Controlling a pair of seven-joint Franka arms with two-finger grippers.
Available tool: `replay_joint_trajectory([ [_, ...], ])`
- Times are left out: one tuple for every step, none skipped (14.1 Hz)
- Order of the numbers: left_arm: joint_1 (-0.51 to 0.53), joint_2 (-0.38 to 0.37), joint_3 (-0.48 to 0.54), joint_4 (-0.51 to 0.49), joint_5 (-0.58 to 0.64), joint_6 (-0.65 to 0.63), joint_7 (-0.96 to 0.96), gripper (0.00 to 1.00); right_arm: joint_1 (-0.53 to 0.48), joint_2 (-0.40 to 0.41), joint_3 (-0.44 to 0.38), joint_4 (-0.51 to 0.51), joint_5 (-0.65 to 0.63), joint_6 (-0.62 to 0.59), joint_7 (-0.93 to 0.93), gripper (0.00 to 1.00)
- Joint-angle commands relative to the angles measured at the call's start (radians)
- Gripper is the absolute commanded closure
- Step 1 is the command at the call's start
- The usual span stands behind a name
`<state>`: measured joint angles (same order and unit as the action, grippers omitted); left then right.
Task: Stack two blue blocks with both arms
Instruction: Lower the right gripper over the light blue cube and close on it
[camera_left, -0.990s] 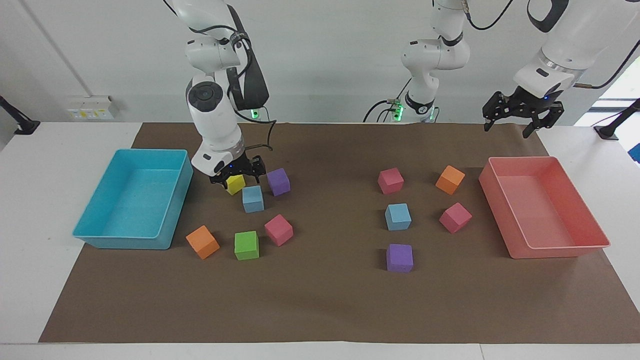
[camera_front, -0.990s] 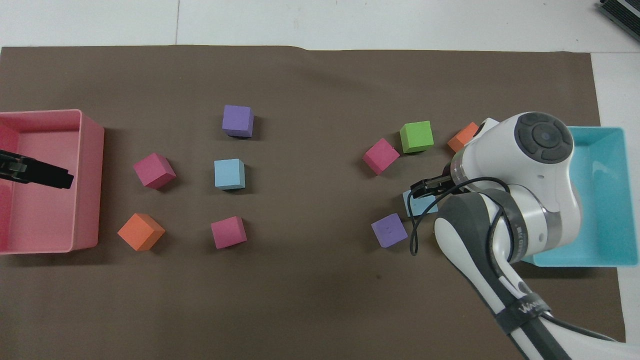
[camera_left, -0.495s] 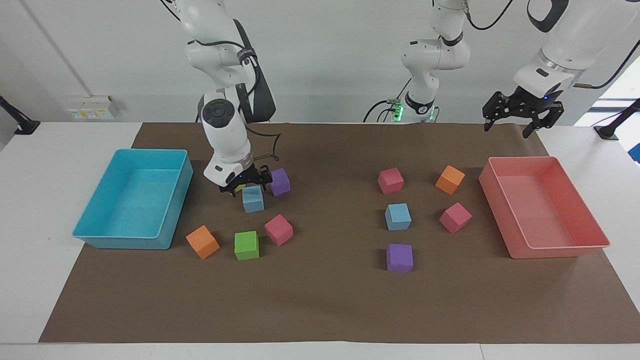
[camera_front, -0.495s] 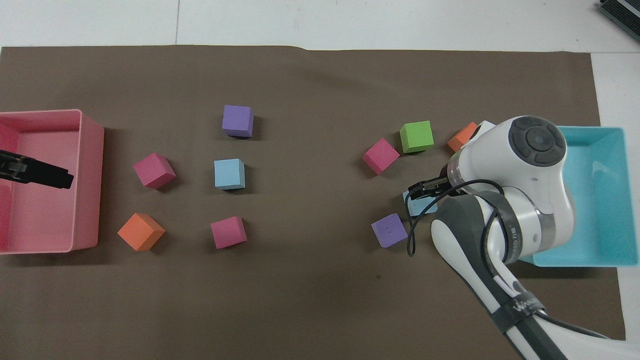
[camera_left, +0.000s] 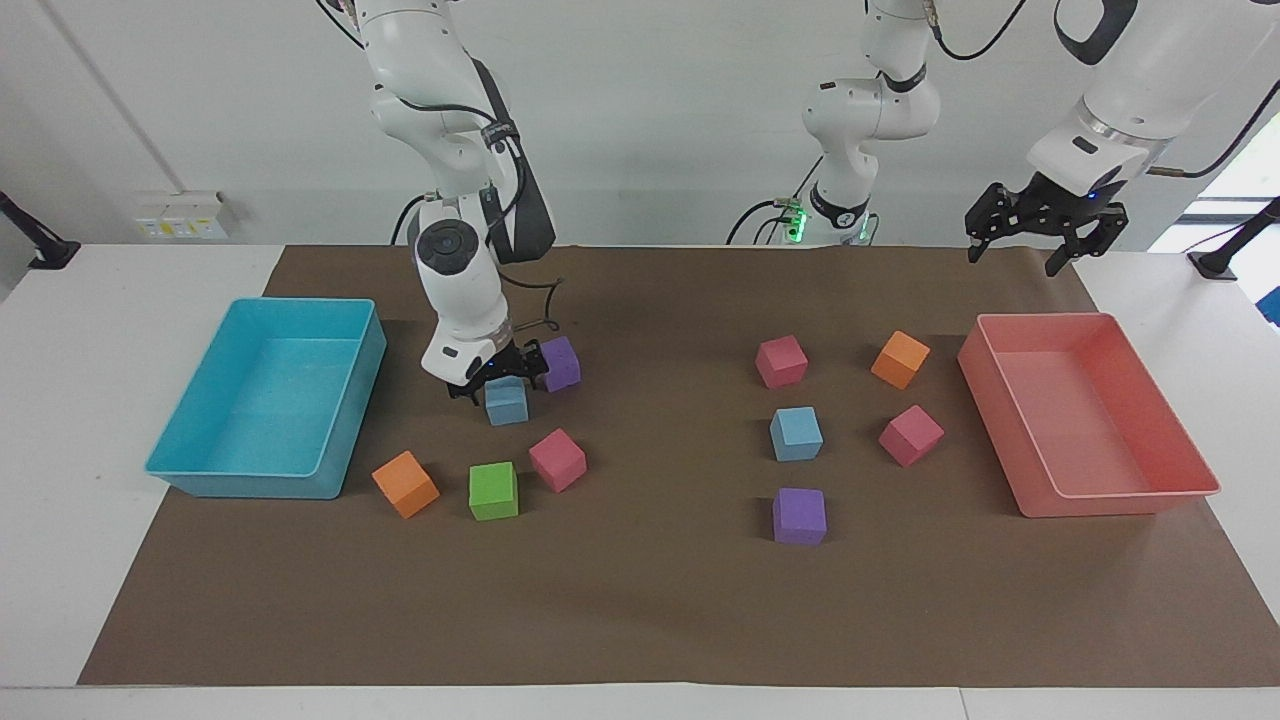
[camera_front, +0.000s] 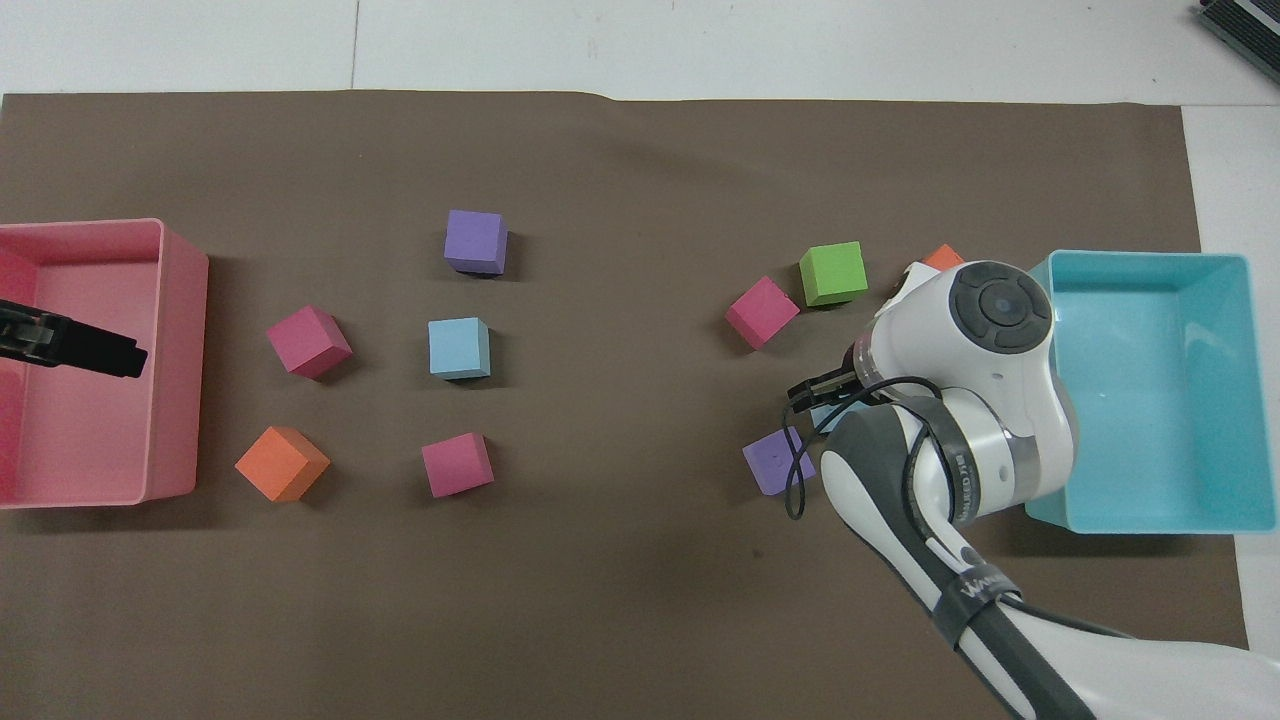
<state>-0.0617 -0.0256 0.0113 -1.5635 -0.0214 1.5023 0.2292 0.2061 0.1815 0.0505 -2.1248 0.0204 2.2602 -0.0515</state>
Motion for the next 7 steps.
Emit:
replay_joint_trajectory([
  [-0.012,-0.027,0.007,-0.032,0.0,0.016,0.001,0.0,-0.013,0.013,0.003,-0.017,0.012,0.027,-0.025,0.0],
  [-0.012,-0.027,0.007,-0.032,0.0,0.016,0.001,0.0,-0.013,0.016,0.003,-0.017,0.012,0.025,-0.016,0.0],
  [-0.012,-0.027,0.007,-0.032,0.0,0.016,0.001,0.0,-0.016,0.019,0.003,-0.017,0.012,0.025,-0.005,0.0],
  [-0.012,-0.027,0.007,-0.032,0.0,0.016,0.001,0.0,-0.028,0.024,0.003,-0.017,0.012,0.025,-0.005,0.0],
  [-0.012,-0.027,0.007,-0.032,0.0,0.016,0.001,0.0,-0.03,0.024,0.003,-0.017,0.012,0.025,-0.002,0.0],
  [-0.012,-0.027,0.007,-0.032,0.0,0.016,0.001,0.0,-0.031,0.026,0.003,-0.017,0.015,0.025,0.005,0.0],
  [-0.012,-0.027,0.007,-0.032,0.0,0.016,0.001,0.0,-0.033,0.027,0.003,-0.017,0.015,0.025,0.025,0.0],
])
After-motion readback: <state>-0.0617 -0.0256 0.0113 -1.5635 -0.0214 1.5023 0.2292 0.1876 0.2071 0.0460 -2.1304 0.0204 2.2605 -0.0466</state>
